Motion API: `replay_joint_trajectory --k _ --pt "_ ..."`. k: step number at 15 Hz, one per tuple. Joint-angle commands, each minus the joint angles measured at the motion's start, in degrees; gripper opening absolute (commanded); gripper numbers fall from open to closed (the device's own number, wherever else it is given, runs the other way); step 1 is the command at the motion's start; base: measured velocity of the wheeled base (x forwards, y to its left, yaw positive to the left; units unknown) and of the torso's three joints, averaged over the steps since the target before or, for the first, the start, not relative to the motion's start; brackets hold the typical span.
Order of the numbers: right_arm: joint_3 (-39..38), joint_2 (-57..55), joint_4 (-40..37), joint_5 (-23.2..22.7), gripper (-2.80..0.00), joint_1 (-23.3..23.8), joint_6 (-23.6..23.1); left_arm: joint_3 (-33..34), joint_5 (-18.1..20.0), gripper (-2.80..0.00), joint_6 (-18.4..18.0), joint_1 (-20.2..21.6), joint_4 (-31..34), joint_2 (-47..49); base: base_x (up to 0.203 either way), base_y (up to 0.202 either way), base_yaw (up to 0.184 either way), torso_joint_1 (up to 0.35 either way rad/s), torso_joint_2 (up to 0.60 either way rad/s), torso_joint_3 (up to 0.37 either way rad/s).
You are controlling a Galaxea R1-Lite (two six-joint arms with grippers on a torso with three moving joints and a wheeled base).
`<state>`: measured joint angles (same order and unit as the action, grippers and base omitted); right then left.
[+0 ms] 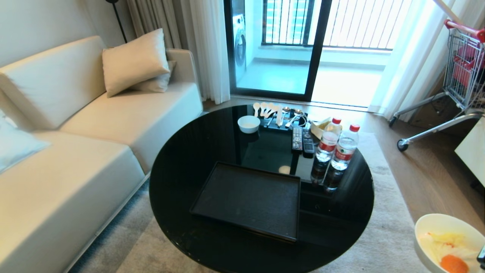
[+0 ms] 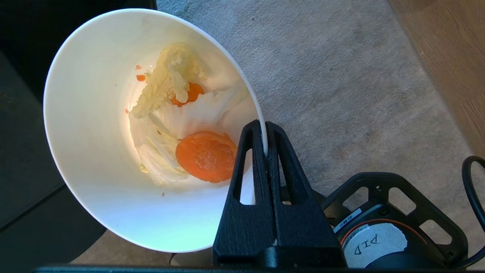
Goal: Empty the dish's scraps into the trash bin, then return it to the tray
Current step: Move the bowl over the trash can
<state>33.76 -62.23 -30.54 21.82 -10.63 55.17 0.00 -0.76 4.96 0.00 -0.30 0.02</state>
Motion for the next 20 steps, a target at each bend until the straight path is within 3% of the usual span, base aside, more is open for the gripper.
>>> replay_joint_trajectory --k 1,20 --pt "0.0 -0.4 0.0 0.1 -2.8 -0.1 0.2 0.0 0.0 -2.8 0.0 0.0 0.0 0.0 0.0 0.0 0.0 0.0 0.0 0.0" --pt "-0.8 -0.1 0.0 -0.3 -2.8 -0.1 -1.4 0.0 0.0 -2.8 0.0 0.0 0.0 0.0 0.0 0.0 0.0 0.0 0.0 0.0"
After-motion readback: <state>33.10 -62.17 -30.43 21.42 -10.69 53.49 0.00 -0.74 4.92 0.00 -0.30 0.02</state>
